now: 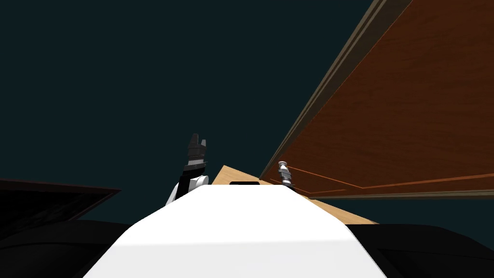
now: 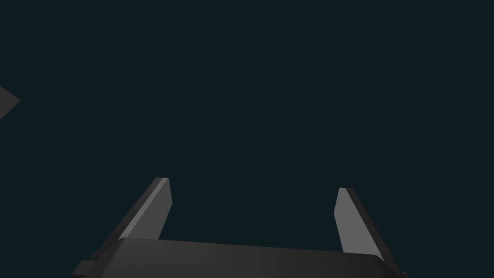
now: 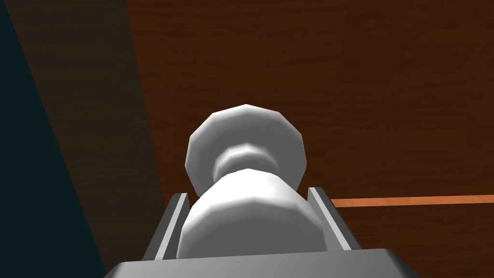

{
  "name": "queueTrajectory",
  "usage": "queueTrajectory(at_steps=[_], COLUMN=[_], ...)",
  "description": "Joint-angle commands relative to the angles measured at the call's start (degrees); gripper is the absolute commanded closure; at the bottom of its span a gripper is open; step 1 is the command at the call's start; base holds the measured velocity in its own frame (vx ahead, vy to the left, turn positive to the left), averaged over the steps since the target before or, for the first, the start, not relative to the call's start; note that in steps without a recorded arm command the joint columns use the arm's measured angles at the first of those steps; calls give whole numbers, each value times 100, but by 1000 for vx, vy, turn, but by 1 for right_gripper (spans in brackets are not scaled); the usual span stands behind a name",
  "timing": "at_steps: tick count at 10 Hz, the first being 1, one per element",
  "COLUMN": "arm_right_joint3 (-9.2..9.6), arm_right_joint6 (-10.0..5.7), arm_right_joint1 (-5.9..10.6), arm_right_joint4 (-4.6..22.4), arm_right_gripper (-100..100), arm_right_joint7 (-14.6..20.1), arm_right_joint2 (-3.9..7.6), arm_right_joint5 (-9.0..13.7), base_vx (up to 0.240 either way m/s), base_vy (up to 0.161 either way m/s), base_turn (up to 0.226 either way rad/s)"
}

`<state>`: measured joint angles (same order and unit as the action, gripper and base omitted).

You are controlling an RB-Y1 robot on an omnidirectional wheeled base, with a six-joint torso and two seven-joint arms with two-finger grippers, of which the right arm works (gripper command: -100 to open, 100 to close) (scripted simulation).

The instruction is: Pull the door open

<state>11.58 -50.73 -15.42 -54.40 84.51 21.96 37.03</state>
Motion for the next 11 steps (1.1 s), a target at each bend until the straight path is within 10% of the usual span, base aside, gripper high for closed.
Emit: queueTrajectory(at_steps=[1, 11], arm_right_joint3=[-3, 427], arm_right_joint6=[-9, -392], arm_right_joint1=[-10, -344], arm_right_joint4=[0, 26], arm_right_gripper=[100, 100], arm_right_joint7=[3, 502], arm_right_joint2=[-3, 367], arm_right_joint5=[3, -186], base_vx=[-18, -147], base_vy=[3, -9], base_turn=[0, 64])
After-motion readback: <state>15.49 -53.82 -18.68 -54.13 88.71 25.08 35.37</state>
